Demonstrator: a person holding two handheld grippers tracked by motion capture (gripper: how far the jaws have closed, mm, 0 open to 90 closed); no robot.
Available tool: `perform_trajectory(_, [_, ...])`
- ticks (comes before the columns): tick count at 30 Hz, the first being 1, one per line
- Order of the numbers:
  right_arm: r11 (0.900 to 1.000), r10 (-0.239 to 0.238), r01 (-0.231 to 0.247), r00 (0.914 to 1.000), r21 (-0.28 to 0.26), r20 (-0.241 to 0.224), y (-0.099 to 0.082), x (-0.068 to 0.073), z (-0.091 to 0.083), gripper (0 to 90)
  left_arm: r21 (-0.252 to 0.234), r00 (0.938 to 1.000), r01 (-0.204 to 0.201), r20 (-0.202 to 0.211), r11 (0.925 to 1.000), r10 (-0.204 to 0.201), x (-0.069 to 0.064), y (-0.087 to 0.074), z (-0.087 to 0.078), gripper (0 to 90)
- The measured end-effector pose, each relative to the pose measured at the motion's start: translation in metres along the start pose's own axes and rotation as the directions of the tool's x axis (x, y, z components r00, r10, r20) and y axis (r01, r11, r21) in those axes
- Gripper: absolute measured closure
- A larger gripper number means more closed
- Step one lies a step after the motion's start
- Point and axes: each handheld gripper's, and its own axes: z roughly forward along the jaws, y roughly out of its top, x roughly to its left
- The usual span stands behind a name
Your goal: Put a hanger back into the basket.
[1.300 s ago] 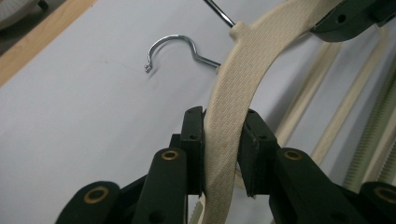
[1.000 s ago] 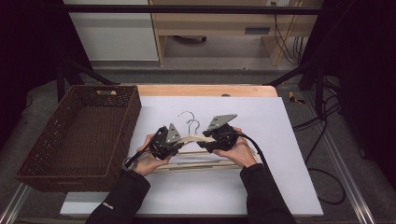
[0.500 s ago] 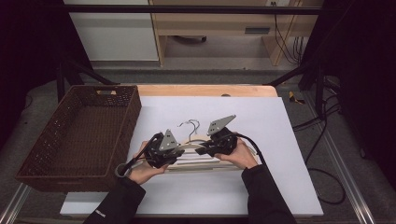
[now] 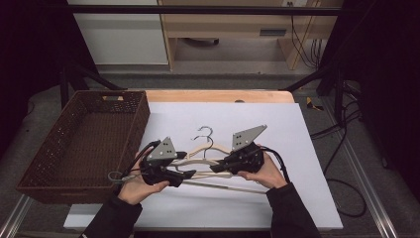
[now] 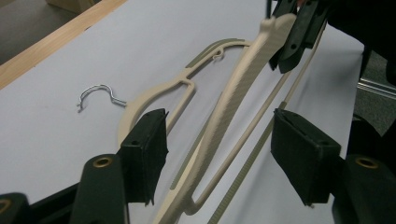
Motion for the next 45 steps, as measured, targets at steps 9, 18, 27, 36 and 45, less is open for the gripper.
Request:
perform_trajectory(9, [0.9964,-0.055,0.056,0.9984,0.064,-0.016,0.006,0.015,0.002,86.6,0.054,0.9961,-0.058,0.07,0.9969,0.054,-0.004,0.004,0.005,63.3])
perform_trajectory(18, [0.9952,-0.077,0.074,0.9958,0.064,0.05,0.005,0.016,0.004,80.0,0.074,0.9973,-0.02,0.071,0.9971,0.015,-0.007,0.002,0.003,76.8])
perform_trajectory(27, [0.9982,-0.061,0.06,0.9743,0.009,0.217,0.003,0.017,0.004,55.6,0.056,0.9965,0.031,0.075,0.998,-0.035,-0.016,-0.001,0.003,85.8])
perform_trajectory(36, [0.9849,0.096,-0.032,0.9183,-0.17,0.384,-0.018,0.022,-0.03,26.7,-0.022,0.9941,0.108,0.001,0.9939,-0.108,-0.016,0.003,-0.013,86.0])
perform_trajectory(45, [0.949,0.244,-0.097,0.828,-0.3,0.505,-0.05,0.032,-0.064,16.7,-0.078,0.9917,0.102,-0.071,0.9917,-0.108,-0.005,0.028,-0.042,86.0])
